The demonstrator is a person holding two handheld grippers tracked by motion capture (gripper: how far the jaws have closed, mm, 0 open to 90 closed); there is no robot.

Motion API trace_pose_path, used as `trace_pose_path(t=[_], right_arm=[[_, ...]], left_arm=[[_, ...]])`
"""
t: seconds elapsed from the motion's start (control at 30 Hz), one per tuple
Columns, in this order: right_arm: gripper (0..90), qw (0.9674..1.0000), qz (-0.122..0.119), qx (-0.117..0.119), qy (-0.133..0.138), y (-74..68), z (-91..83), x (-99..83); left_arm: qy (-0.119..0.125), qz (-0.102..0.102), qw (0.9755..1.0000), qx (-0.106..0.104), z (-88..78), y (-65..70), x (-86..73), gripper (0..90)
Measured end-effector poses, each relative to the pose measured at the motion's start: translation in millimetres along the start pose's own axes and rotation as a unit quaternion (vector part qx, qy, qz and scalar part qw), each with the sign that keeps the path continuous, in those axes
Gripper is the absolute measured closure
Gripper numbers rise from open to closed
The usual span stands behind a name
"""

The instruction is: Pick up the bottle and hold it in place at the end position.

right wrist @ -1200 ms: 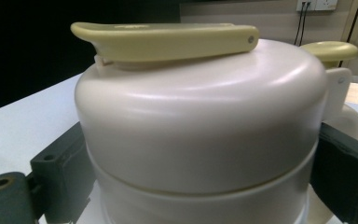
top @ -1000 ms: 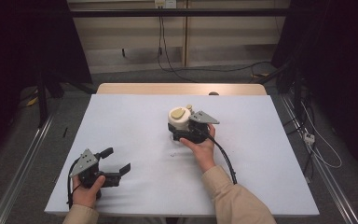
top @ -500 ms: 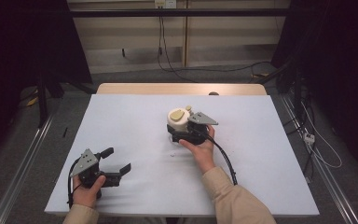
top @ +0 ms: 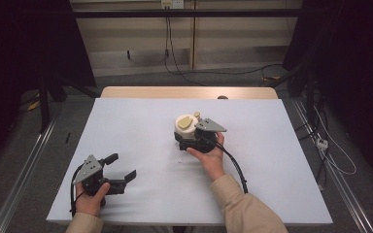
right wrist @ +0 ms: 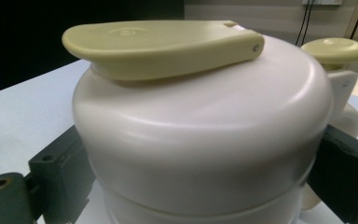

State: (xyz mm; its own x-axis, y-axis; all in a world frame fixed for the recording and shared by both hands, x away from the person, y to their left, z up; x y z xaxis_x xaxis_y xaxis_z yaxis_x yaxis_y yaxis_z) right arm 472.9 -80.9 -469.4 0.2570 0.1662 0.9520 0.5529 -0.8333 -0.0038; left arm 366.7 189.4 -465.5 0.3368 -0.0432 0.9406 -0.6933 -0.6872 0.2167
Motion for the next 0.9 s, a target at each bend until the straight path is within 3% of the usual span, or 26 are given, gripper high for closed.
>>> trace_pose_path(t=[0.23,0.43,0.9], right_arm=[[5.5,1.0,0.005,0.005,0.002,0.7,0.9,-0.8],[5.4,0.9999,0.008,0.008,0.002,1.0,1.4,-0.9],[5.2,0.9999,0.011,0.009,0.001,1.5,1.6,-1.6]], left_arm=[[0.001,-0.008,1.0,-0.005,3.0,-3.9,-0.9,3.9],[0.0,-0.002,1.0,-0.007,5.0,-1.7,-0.3,3.7],[0.005,-0.017,0.9998,0.003,16.6,2.6,11.0,3.5]])
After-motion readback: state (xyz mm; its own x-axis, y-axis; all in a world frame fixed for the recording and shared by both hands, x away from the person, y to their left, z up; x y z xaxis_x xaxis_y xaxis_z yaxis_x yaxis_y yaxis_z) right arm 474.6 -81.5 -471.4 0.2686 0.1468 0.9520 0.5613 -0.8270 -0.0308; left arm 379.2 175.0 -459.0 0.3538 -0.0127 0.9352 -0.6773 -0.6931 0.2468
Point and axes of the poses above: each handheld gripper's, and its own axes: z roughly forward along the jaws, x roughly out of its top, y roughly to its right, the point moved 6 cm from there along z, roughly forward along the jaws, and after that the axes turned 6 degrees about -z, right-handed, at the moved point
